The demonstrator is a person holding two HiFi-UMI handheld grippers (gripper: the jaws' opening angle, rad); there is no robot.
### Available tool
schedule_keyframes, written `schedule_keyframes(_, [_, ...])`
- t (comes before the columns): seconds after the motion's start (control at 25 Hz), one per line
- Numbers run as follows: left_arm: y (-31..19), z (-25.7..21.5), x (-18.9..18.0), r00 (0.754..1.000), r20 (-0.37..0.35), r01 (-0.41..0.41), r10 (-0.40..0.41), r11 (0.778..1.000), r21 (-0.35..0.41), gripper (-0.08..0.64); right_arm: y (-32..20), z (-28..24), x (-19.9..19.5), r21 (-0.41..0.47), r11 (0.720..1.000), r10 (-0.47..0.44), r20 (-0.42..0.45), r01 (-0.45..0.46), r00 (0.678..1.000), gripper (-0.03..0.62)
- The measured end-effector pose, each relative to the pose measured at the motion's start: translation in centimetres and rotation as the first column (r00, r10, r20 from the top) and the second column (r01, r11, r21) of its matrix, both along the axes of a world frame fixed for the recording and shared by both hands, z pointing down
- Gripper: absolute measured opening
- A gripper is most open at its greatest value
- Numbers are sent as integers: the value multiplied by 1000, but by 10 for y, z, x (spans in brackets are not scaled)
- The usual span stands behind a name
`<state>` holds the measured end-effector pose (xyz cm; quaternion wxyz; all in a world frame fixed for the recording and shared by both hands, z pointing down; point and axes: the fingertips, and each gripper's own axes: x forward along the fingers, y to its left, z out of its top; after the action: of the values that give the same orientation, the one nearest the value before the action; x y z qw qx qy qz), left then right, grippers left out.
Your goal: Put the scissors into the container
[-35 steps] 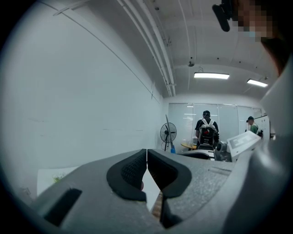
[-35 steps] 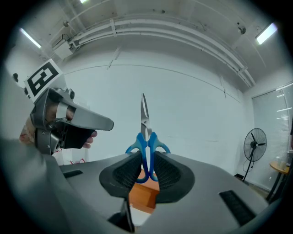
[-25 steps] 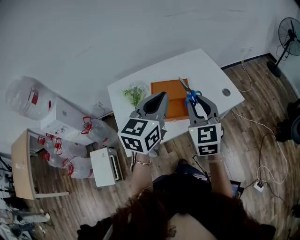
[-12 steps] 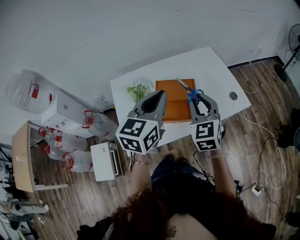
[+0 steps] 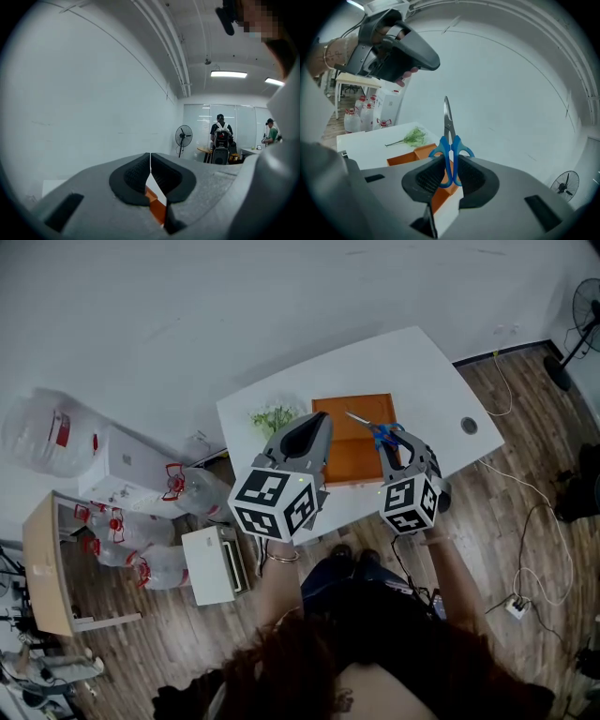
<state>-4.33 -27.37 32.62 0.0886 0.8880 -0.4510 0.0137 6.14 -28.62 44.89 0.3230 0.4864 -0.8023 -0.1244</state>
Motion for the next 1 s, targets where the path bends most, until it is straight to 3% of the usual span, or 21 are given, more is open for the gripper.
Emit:
schedule_keyframes(0.4, [-10, 4, 2, 999, 5, -31, 31, 999, -14, 20, -10, 50, -3, -79, 995, -65, -145, 54, 987, 80])
schedule_keyframes(1.0, [-31, 10, -10, 1000, 8, -22, 22, 999, -25, 20, -30, 126, -17, -227, 960, -229, -299, 164, 926, 80])
